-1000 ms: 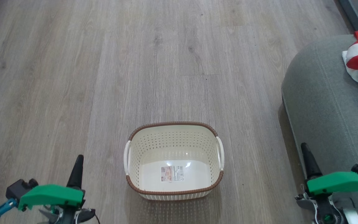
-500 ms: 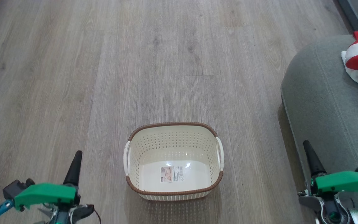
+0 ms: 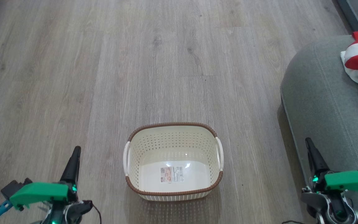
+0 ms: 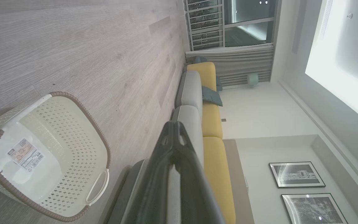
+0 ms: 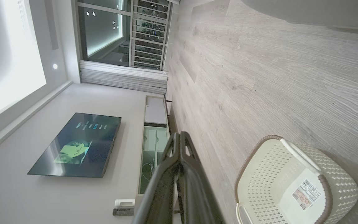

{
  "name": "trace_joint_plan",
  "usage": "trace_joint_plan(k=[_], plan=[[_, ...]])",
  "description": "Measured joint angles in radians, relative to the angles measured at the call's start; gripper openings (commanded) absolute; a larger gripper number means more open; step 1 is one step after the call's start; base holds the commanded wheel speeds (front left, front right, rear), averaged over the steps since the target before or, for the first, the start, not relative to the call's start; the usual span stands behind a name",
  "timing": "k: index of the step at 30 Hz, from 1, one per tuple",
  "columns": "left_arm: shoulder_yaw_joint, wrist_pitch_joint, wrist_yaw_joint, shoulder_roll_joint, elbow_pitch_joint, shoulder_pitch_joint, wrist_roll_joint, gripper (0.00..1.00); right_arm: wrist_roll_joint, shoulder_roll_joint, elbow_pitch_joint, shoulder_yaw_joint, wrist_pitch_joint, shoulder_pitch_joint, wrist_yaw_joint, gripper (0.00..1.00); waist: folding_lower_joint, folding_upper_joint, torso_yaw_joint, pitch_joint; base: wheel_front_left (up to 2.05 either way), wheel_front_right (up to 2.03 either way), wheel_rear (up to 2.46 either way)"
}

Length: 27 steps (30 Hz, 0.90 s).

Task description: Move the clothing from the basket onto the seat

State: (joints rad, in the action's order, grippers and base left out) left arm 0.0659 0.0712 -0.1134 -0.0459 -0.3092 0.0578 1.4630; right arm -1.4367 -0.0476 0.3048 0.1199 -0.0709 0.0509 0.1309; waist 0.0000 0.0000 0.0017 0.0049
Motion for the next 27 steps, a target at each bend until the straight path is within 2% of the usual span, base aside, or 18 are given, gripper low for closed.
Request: trace_joint_plan(k=[13, 27], plan=[[0.010, 0.035, -0.008, 0.003, 0.027, 0.000, 0.135, 0.00, -0.159, 0.001, -0.020, 0.010, -0.036, 0.000, 0.000, 0.00, 0.0000, 0.0000, -0.002, -0.002, 0.00, 0.00, 0.00], [0.013, 0.035, -0.008, 0.003, 0.029, 0.000, 0.140, 0.00, -0.166, 0.001, -0.021, 0.012, -0.036, 0.001, 0.000, 0.00, 0.0000, 0.0000, -0.002, -0.002, 0.00, 0.00, 0.00]])
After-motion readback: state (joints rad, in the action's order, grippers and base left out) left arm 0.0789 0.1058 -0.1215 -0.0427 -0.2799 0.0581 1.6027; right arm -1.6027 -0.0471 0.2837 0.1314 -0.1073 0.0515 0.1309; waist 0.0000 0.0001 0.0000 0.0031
